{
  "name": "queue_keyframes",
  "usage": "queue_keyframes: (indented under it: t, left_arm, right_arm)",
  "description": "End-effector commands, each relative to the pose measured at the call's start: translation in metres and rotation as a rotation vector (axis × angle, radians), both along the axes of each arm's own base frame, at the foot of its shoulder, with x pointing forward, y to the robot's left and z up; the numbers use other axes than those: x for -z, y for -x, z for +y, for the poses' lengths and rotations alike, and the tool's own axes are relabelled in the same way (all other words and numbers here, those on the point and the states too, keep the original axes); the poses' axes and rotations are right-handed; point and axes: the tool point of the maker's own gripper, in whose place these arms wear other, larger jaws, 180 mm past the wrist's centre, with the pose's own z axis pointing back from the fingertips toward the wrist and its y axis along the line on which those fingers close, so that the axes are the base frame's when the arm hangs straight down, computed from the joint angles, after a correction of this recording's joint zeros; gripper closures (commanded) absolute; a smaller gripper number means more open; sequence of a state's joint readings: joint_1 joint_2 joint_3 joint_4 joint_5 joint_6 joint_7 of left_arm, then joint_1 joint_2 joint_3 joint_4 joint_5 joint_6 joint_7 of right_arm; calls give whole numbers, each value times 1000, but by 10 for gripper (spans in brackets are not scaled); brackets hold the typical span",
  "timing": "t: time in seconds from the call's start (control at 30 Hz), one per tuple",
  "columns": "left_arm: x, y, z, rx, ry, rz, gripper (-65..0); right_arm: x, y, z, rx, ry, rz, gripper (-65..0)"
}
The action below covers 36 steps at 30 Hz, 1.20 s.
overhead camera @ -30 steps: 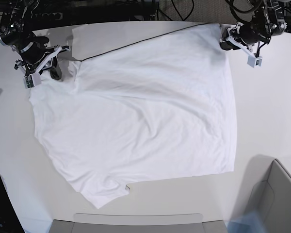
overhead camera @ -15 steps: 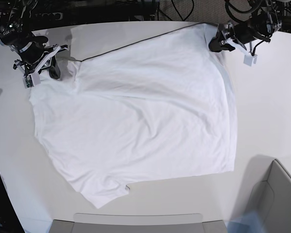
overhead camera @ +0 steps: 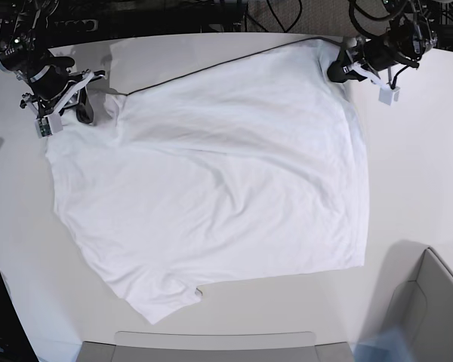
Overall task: Fold the T-shirt properly
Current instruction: 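Release and regrasp the shirt edge with both grippers, then lift the shirt edge and fold it toward the hem with both grippers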
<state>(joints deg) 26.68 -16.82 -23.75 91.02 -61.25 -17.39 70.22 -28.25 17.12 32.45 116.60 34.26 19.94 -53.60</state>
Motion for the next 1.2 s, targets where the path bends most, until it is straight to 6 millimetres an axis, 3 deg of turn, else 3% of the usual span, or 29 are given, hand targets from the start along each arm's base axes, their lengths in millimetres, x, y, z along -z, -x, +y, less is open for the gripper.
queue_keyframes:
  t: [0.0,0.2,0.43,0.57,0.9,1.17]
  left_arm:
    - [-4,0,20,-26,-62,-2,0]
    - [-28,-11,60,-74,-130,-119,0]
    - [-50,-28,87,-90,-173,-189,0]
    - [-58,-41,91,-104,-175,-223,0]
    - [-81,-95,83,-140,-138,-368,0]
    - [-75,-130,84,-203,-36,-395,0]
  right_arm:
    - [-12,-7,1,-15,1,-50,0]
    - [-16,-10,1,-12,-2,-67,0]
    - [-17,-11,3,-14,-7,-72,0]
    - [-19,-14,3,-14,-7,-81,0]
    - [-48,-52,5,-19,-8,-203,0]
    - [-36,-73,20,-75,75,-186,0]
